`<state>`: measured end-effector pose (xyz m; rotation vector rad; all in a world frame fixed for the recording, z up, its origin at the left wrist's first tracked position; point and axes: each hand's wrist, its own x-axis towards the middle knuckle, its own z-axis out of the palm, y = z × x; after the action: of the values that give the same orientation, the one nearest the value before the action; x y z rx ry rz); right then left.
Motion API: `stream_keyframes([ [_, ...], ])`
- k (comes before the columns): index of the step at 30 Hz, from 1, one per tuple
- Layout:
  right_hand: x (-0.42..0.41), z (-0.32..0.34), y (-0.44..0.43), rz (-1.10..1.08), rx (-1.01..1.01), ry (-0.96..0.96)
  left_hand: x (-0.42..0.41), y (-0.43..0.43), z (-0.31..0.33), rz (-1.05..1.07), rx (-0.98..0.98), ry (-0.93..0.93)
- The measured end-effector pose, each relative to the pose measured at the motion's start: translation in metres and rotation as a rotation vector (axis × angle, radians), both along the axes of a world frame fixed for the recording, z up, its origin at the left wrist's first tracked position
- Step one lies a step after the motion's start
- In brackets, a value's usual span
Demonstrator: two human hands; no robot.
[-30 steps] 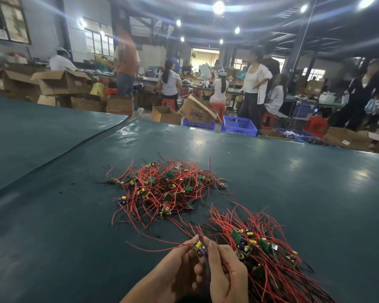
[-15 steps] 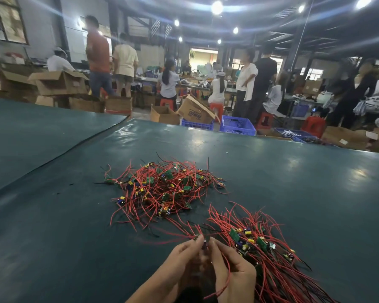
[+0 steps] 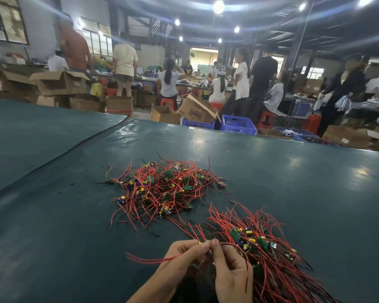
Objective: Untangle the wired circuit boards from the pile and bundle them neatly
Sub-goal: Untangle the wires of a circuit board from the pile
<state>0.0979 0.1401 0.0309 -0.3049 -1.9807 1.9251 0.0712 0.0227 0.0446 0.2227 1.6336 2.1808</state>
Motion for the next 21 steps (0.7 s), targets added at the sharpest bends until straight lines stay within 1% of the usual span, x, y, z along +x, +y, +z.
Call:
stream_keyframes([
  [3,-0.003,0.001,0.0,-0.01,-0.117,-0.004,0.0,0.001,0.002,0.052,-0.024,0.051],
  [5,-0.004,0.003,0.003,-0.08,-0.145,0.033,-0.001,0.001,0.003,0.092,-0.029,0.071],
  [6,-0.004,0.004,0.006,-0.117,-0.172,0.047,-0.001,0.0,0.002,0.122,-0.02,0.065],
  [9,-0.006,0.008,0.015,-0.145,-0.357,0.053,-0.004,-0.005,0.002,0.204,0.042,0.02],
  [11,-0.006,0.01,0.02,-0.139,-0.414,0.074,-0.006,-0.007,0.002,0.231,0.104,-0.021],
  [13,-0.006,0.012,0.021,-0.135,-0.43,0.079,-0.007,-0.008,0.001,0.225,0.128,-0.036],
  [16,-0.006,0.013,0.023,-0.138,-0.439,0.06,-0.005,-0.008,-0.003,0.185,0.102,-0.044],
  [18,-0.005,0.011,0.023,-0.116,-0.369,0.037,-0.004,-0.005,-0.006,0.145,0.093,-0.048],
  [21,-0.003,0.007,0.014,-0.039,-0.202,0.009,-0.001,0.001,-0.008,0.015,0.054,-0.004],
])
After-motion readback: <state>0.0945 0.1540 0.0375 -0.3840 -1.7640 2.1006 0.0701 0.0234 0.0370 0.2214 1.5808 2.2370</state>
